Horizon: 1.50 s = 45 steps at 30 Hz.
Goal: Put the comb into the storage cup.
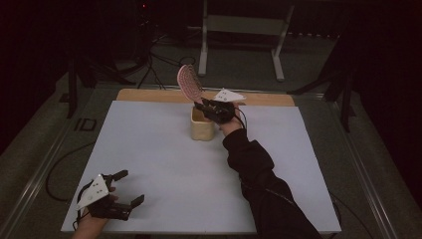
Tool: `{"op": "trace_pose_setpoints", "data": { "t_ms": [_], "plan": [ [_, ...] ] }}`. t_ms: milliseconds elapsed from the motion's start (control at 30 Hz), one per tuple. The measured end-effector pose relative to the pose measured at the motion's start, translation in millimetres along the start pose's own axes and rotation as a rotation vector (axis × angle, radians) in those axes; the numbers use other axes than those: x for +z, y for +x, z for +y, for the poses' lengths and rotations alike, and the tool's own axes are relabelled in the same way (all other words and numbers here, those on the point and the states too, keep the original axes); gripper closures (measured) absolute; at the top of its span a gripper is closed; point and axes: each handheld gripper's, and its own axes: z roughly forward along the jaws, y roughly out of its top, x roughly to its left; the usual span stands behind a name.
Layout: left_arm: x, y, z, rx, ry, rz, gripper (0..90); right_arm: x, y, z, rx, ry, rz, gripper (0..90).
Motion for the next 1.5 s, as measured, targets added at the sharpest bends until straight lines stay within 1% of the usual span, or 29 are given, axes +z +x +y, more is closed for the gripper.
{"op": "trace_pose_setpoints", "data": {
  "t_ms": [33, 100, 133, 167, 200, 233, 300, 333, 367, 400, 433, 467, 500, 567, 600, 733, 800, 900, 1000, 1133, 1200, 1367, 1433, 1500],
  "plan": [
    [0.0, 0.0, 0.0, 0.001, 0.001, 0.0, 0.0, 0.4, 0.4, -0.1, -0.006, 0.002, 0.002, 69.8],
    [0.0, -0.2, 0.0, 0.001, 0.001, -0.001, 0.0, 1.0, 0.9, 0.0, -0.003, 0.004, 0.005, 68.7],
    [0.0, -0.2, 0.0, 0.0, 0.001, -0.001, 0.0, 1.0, 0.8, -0.1, 0.002, 0.008, 0.002, 61.1],
    [-0.1, -0.2, 0.0, 0.0, 0.001, -0.001, 0.0, 1.4, -0.1, 0.1, 0.02, 0.015, 0.016, 47.0],
    [-0.2, -0.1, 0.1, 0.0, 0.0, -0.001, 0.0, 2.6, 0.5, 0.3, 0.038, 0.035, 0.013, 34.3],
    [-0.1, 0.0, 0.1, 0.0, 0.0, -0.001, 0.0, 3.0, 1.2, 0.5, 0.037, 0.052, -0.005, 28.8],
    [0.1, -0.4, 0.1, 0.001, 0.0, -0.001, 0.0, 2.3, 1.2, 1.0, 0.04, 0.062, 0.012, 18.2],
    [0.1, -0.4, 0.1, 0.001, 0.0, -0.001, 0.0, 1.4, 0.6, 1.1, 0.041, 0.066, 0.024, 14.5],
    [0.2, -0.4, 0.2, 0.001, 0.001, -0.001, 0.0, 0.9, 0.3, 1.1, 0.044, 0.066, 0.032, 13.1],
    [0.2, -0.4, 0.2, 0.001, 0.001, -0.001, 0.0, 0.9, 0.3, 1.1, 0.044, 0.066, 0.032, 13.1],
    [0.2, -0.3, 0.1, 0.001, 0.003, -0.002, 0.0, -0.1, -0.2, 1.0, 0.04, 0.067, 0.034, 11.1],
    [0.2, -0.5, 0.1, 0.001, 0.003, -0.002, 0.0, -2.1, -0.8, 1.3, 0.043, 0.066, 0.05, 10.1],
    [0.2, -0.4, 0.1, 0.001, 0.003, -0.002, 0.0, -2.7, -0.4, 1.7, 0.04, 0.066, 0.038, 10.2],
    [0.6, -0.2, 0.0, 0.001, 0.002, -0.002, 0.0, -4.3, -0.4, 2.4, 0.028, 0.074, 0.037, 10.1],
    [0.7, -0.3, 0.0, 0.001, 0.002, -0.002, 0.0, -5.5, 0.2, 3.0, 0.025, 0.075, 0.028, 10.1],
    [0.5, -0.5, 0.2, 0.004, 0.003, -0.001, 0.0, -9.0, 1.2, 6.0, 0.013, 0.08, 0.038, 10.2],
    [0.7, -0.7, 0.2, 0.001, 0.001, -0.001, 0.0, -10.3, 2.0, 7.8, 0.019, 0.08, 0.037, 10.1],
    [0.8, -0.7, 0.4, 0.006, 0.003, -0.001, 0.0, -12.0, 1.8, 10.0, 0.014, 0.086, 0.044, 10.1],
    [1.0, -0.6, 0.5, 0.006, 0.003, 0.0, 0.0, -13.0, 2.6, 12.1, 0.028, 0.093, 0.06, 10.0],
    [1.3, -0.6, 0.7, 0.008, 0.004, 0.0, 0.0, -12.4, 5.7, 13.2, 0.028, 0.105, 0.074, 10.0],
    [1.5, -0.6, 0.9, 0.007, 0.003, -0.001, 0.0, -12.2, 6.4, 13.6, 0.029, 0.105, 0.089, 10.0],
    [1.7, -0.5, 0.7, 0.011, 0.007, -0.002, 0.0, -14.3, 11.0, 16.5, 0.016, 0.117, 0.097, 10.0],
    [1.9, -0.6, 0.7, 0.008, 0.005, -0.001, 0.0, -16.1, 11.9, 18.0, 0.023, 0.112, 0.101, 10.0],
    [2.1, -0.7, 0.7, 0.005, 0.004, -0.002, 0.0, -18.1, 11.8, 19.3, 0.019, 0.11, 0.106, 10.0]
  ]
}}
